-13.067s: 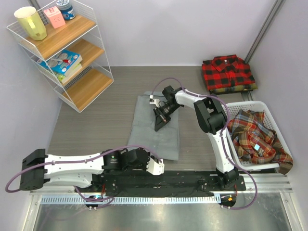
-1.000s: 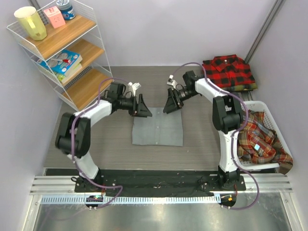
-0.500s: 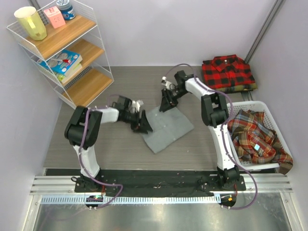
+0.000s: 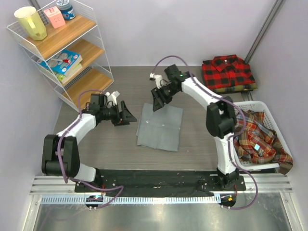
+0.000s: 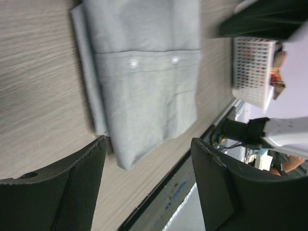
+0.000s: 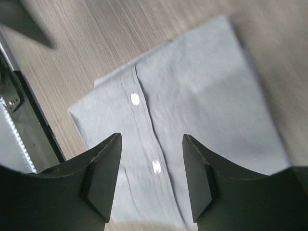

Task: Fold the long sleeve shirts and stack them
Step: Fold the shirt

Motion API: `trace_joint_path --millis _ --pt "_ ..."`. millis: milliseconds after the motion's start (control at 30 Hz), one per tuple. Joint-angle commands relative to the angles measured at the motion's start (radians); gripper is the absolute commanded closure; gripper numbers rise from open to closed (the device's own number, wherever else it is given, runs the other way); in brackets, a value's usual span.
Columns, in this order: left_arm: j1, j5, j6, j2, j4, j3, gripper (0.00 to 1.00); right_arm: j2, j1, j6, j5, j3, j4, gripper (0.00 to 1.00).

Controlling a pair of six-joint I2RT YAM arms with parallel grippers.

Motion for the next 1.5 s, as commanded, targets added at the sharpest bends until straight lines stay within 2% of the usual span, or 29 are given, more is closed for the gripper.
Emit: trace_joint_path --millis 0,100,300,600,867,1133,1233,1267,1300,1367,1467 --pt "-0.013 -0.065 0.017 0.205 0.060 0.033 0.29 -0.143 0.002 -0.080 0.091 -0.102 -0.036 0.41" --pt "-0.016 -0.016 0.013 0.292 0.100 0.073 0.32 -0.162 0.006 -0.066 0.129 -0.214 -0.010 0.41" --pt "-0.036 0.044 0.051 0.441 0.147 0.107 0.39 -0.163 0.006 -0.060 0.179 -0.327 0.030 0.42" --pt "-0.068 0.047 -0.010 0.573 0.227 0.110 0.43 -0.083 0.006 -0.094 0.229 -0.345 0.029 0.43" --pt "-0.075 0.082 -0.081 0.615 0.356 0.101 0.48 -0.068 0.006 -0.097 0.234 -0.327 0.027 0.43" --pt "-0.088 0.033 -0.145 0.655 0.433 0.115 0.57 -0.059 0.006 -0.088 0.225 -0.319 0.027 0.43" --pt "-0.089 0.041 -0.173 0.673 0.448 0.135 0.65 -0.062 0.006 -0.069 0.211 -0.316 0.029 0.42" --pt "-0.089 0.041 -0.173 0.672 0.448 0.139 0.78 -0.068 0.006 -0.059 0.209 -0.315 0.029 0.41" --pt "-0.089 0.035 -0.167 0.665 0.442 0.142 0.86 -0.071 0.004 -0.052 0.211 -0.315 0.029 0.40" --pt "-0.089 0.004 -0.078 0.629 0.305 0.185 1.00 -0.097 -0.011 -0.036 0.203 -0.321 0.029 0.38" --pt "-0.088 -0.151 0.083 0.581 -0.062 0.308 1.00 -0.134 -0.068 0.001 0.174 -0.336 0.020 0.32"
